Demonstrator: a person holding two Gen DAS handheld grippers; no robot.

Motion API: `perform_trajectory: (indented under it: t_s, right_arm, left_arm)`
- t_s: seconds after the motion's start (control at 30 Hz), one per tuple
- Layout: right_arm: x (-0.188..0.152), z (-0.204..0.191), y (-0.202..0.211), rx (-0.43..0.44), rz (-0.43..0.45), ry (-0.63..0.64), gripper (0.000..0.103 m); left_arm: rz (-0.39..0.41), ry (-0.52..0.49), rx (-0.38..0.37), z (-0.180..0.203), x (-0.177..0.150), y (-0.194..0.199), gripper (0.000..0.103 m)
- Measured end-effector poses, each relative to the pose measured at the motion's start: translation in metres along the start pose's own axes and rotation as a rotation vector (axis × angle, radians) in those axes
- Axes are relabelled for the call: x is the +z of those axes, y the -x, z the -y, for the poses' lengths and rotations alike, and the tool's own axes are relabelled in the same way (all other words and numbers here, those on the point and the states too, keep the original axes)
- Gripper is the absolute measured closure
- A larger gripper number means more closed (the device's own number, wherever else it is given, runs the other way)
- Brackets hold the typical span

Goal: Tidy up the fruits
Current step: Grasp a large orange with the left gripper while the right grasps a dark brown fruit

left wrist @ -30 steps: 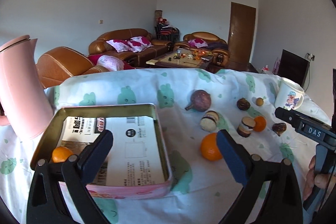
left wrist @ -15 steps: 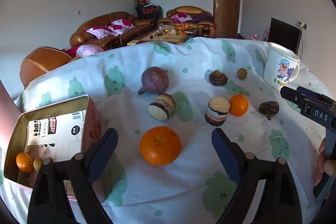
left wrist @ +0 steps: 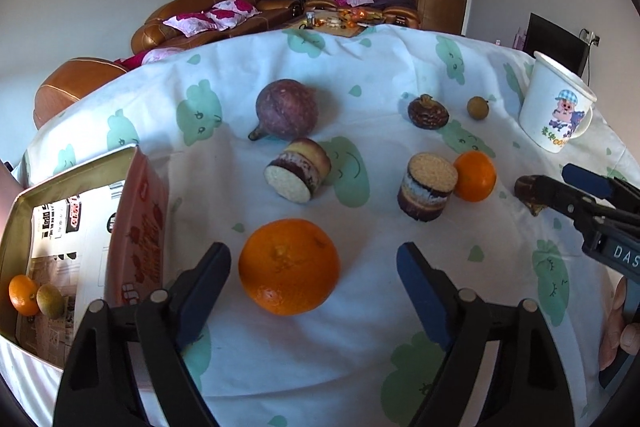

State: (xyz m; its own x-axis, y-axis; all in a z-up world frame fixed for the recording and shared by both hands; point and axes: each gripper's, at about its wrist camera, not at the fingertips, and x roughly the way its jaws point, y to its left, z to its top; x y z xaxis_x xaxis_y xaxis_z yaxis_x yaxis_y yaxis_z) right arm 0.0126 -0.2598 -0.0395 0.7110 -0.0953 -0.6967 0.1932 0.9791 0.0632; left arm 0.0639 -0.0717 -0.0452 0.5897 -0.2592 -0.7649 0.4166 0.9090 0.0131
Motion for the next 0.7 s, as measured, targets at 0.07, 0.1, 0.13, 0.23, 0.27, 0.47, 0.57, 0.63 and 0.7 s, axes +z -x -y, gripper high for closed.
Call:
perform_trajectory:
  t_s: [0.07, 0.1, 0.13, 0.23, 0.27, 0.47, 0.57, 0.63, 0.7]
  right_arm:
    - [0.002, -0.008, -0.006, 0.01, -0.02, 0.032, 0.032]
    - [0.002, -0.011, -0.009, 0.008, -0.032, 0.046, 0.032]
    - [0.003, -0.014, -0.012, 0.007, -0.042, 0.057, 0.032]
    - [0.004, -0.02, -0.021, 0.01, -0.082, 0.086, 0.038]
    - [0.004, -0.021, -0.023, 0.008, -0.093, 0.089, 0.042]
    - [0.002, -0.019, -0.027, 0.006, -0.113, 0.086, 0.058]
    - [0.003, -0.017, -0.019, 0.002, -0.076, 0.075, 0.058]
    - [0.002, -0.014, -0.005, 0.009, -0.004, 0.057, 0.058]
    - [0.002, -0.013, 0.009, -0.008, 0.067, 0.047, 0.058]
  left_arm:
    - [-0.023, 0.014, -0.006, -0.003, 0.0, -0.005, 0.025]
    - [-0.037, 0.019, -0.01, -0.003, 0.0, -0.007, 0.031]
    - [-0.049, 0.024, -0.011, -0.004, 0.0, -0.01, 0.032]
    - [-0.045, 0.046, -0.017, -0.007, 0.0, -0.01, 0.038]
    - [-0.042, 0.052, -0.017, -0.008, 0.0, -0.009, 0.04]
    - [-0.026, 0.098, -0.048, -0.016, -0.001, -0.005, 0.053]
    - [0.007, 0.107, -0.044, -0.018, -0.002, 0.003, 0.054]
    - [0.059, 0.109, -0.041, -0.019, -0.003, 0.013, 0.054]
    - [0.107, 0.111, -0.035, -0.019, -0.004, 0.022, 0.054]
